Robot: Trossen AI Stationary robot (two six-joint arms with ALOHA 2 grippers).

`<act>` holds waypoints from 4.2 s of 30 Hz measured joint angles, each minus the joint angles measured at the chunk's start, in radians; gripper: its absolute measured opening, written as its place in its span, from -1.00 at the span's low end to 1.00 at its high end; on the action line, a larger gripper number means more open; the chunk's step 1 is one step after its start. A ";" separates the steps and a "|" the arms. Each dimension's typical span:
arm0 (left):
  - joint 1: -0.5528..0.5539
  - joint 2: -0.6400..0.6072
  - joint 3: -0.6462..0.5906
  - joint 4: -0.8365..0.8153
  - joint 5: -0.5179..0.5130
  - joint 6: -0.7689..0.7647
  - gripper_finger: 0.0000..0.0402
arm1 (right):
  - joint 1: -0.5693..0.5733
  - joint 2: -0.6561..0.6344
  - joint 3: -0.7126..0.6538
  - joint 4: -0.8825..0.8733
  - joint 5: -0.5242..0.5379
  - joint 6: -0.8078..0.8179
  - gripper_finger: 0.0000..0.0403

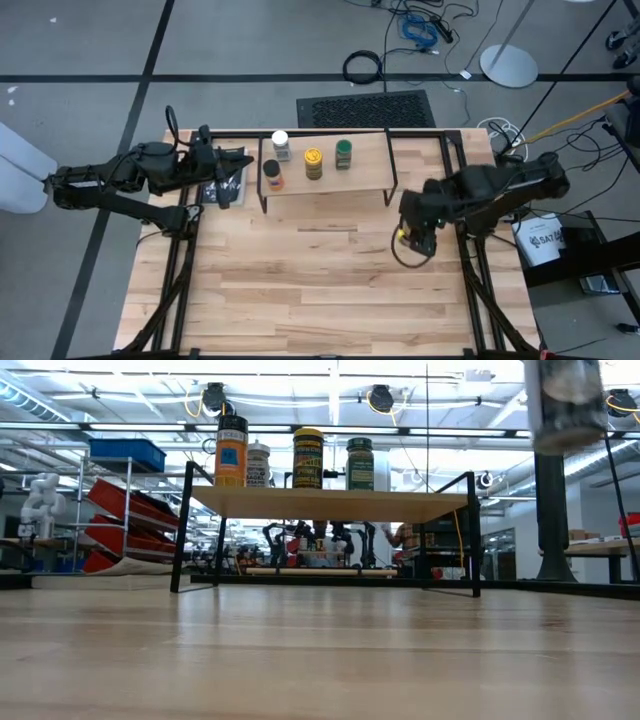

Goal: Shelf spices
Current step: Remove the brown seasoning bottle from the shelf, then remove the black seasoning bottle from the shelf

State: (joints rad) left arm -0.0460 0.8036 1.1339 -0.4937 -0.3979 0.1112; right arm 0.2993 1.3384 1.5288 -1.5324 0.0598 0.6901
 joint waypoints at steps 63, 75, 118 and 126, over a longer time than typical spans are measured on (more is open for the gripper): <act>0.000 0.044 0.000 0.060 0.061 0.000 -0.91 | 0.234 -0.034 -0.622 0.500 0.072 0.420 0.62; 0.000 0.080 0.000 0.068 0.063 0.000 -0.67 | 0.234 -0.035 -0.415 0.321 0.193 0.389 0.66; 0.269 0.273 0.000 -0.217 0.213 -0.042 0.70 | 0.222 0.023 -0.199 0.408 0.751 0.019 0.66; 0.346 0.326 0.000 -0.223 0.308 -0.024 0.70 | 0.222 0.024 -0.199 0.408 0.751 0.020 0.66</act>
State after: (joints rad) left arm 0.3000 1.1297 1.1339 -0.7164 -0.0895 0.0868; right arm 0.5209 1.3621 1.3296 -1.1248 0.8104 0.7101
